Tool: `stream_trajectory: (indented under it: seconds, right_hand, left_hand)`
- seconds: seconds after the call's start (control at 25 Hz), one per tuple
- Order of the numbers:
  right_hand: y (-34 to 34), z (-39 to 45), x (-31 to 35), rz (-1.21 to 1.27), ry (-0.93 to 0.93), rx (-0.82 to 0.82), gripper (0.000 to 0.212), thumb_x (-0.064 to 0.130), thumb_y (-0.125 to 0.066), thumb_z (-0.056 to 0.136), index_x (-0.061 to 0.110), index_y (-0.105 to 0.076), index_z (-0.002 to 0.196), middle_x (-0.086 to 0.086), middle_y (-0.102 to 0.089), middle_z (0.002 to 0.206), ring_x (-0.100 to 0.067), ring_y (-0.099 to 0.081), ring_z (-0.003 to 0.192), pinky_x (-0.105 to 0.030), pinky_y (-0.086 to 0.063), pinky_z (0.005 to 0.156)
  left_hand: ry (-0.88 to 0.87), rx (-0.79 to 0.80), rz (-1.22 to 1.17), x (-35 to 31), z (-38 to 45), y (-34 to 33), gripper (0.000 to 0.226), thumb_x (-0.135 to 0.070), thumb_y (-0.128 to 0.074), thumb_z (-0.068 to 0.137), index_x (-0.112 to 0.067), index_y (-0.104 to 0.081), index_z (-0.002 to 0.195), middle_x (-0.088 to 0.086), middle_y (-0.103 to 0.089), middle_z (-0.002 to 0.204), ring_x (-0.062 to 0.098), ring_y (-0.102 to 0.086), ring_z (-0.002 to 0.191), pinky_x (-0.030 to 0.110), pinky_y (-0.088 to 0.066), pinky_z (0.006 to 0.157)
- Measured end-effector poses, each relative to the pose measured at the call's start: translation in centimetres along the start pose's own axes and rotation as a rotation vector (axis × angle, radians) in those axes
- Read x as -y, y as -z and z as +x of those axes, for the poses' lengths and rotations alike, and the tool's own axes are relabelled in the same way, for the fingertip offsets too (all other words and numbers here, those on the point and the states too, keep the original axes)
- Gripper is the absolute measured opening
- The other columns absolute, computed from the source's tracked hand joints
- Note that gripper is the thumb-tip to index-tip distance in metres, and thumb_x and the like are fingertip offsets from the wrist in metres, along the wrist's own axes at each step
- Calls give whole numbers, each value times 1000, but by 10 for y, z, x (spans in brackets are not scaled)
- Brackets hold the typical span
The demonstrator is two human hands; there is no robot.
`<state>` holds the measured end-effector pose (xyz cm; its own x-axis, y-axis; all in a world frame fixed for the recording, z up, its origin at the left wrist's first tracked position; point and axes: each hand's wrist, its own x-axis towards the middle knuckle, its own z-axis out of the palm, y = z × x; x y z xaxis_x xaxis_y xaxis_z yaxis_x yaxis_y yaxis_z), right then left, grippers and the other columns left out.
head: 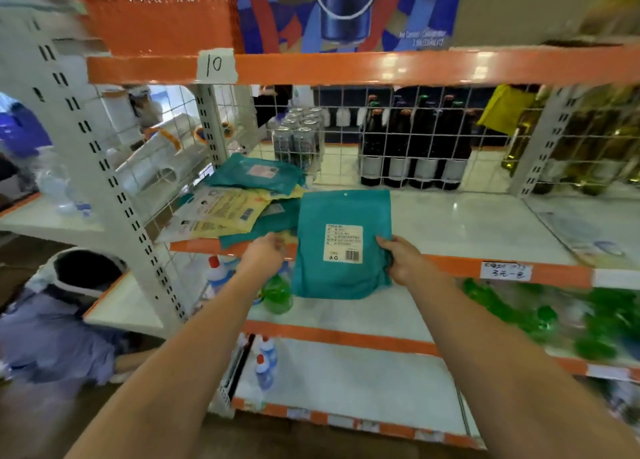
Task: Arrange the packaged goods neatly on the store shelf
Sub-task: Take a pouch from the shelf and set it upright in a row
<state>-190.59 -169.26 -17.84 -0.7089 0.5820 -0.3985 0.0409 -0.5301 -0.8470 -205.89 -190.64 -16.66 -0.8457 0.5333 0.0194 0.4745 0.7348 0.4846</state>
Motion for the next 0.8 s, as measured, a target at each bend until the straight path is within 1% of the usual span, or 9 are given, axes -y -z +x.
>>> stream_trajectory:
  seconds: [0.12, 0.24, 0.28, 0.4, 0.48, 0.52, 0.6, 0.72, 0.8]
  right_hand:
    - [10, -26, -21, 38, 20, -46, 25, 8, -55, 93, 2, -56, 118, -15, -64, 115, -26, -63, 90, -39, -54, 73]
    - [19, -52, -48, 76, 49, -94, 7, 6, -53, 94, 8, -58, 99, -8, -66, 96, -22, -63, 83, -40, -54, 79]
    - [22, -60, -59, 76, 58, -109, 8, 6, -53, 94, 9, -57, 101, -6, -67, 91, -20, -65, 80, -39, -55, 77]
    - [31, -80, -90, 77, 47, -164, 16, 6, -52, 94, 10, -55, 109, 0, -73, 75, -15, -70, 66, -30, -59, 59]
    - [34, -92, -106, 95, 12, -199, 9, 6, -52, 95, 9, -55, 103, -5, -70, 88, -19, -67, 73, -30, -58, 55]
    - [36, -98, -112, 107, -6, -211, 8, 7, -52, 95, 8, -54, 103, -8, -66, 96, -20, -64, 77, -31, -57, 55]
    - [38, -107, -121, 105, -30, -221, 15, 9, -52, 95, 7, -52, 110, -10, -63, 105, -21, -62, 82, -32, -56, 58]
    - [43, -113, -130, 78, -61, -228, 20, 11, -54, 95, 7, -51, 114, -11, -63, 112, -22, -62, 86, -36, -53, 67]
    - [47, -118, -134, 78, -73, -231, 22, 11, -54, 94, 7, -52, 115, -10, -64, 106, -21, -62, 86, -36, -53, 69]
  left_hand:
    - [-38, 71, -25, 7, -21, -17, 34, -28, -39, 99, -10, -55, 123, 17, -64, 114, 34, -60, 101, 35, -44, 74]
    - [-23, 123, -103, 13, -41, -38, 36, -27, -37, 100, -7, -58, 120, 21, -60, 121, 35, -56, 112, 36, -42, 85]
    - [-12, 158, -154, 15, -47, -45, 36, -25, -36, 100, -5, -58, 120, 21, -59, 125, 35, -55, 115, 35, -41, 89]
    - [82, 262, -423, 21, -74, -70, 38, -26, -35, 102, 2, -58, 115, 24, -58, 124, 33, -56, 112, 35, -42, 93]
    - [185, 333, -647, 24, -98, -81, 39, -32, -36, 101, -2, -57, 114, 19, -61, 117, 28, -58, 99, 36, -45, 89]
    - [228, 361, -705, 25, -108, -85, 38, -36, -36, 101, -6, -56, 113, 15, -61, 114, 26, -57, 95, 36, -46, 88]
    - [292, 407, -756, 29, -120, -89, 37, -41, -37, 100, -11, -56, 111, 9, -62, 110, 24, -57, 95, 33, -48, 85]
    - [443, 455, -904, 27, -132, -94, 37, -45, -42, 97, -15, -59, 110, 4, -64, 108, 20, -60, 93, 30, -48, 77]
    - [491, 492, -936, 27, -137, -101, 38, -50, -45, 94, -19, -62, 109, 2, -66, 109, 20, -61, 99, 35, -51, 86]
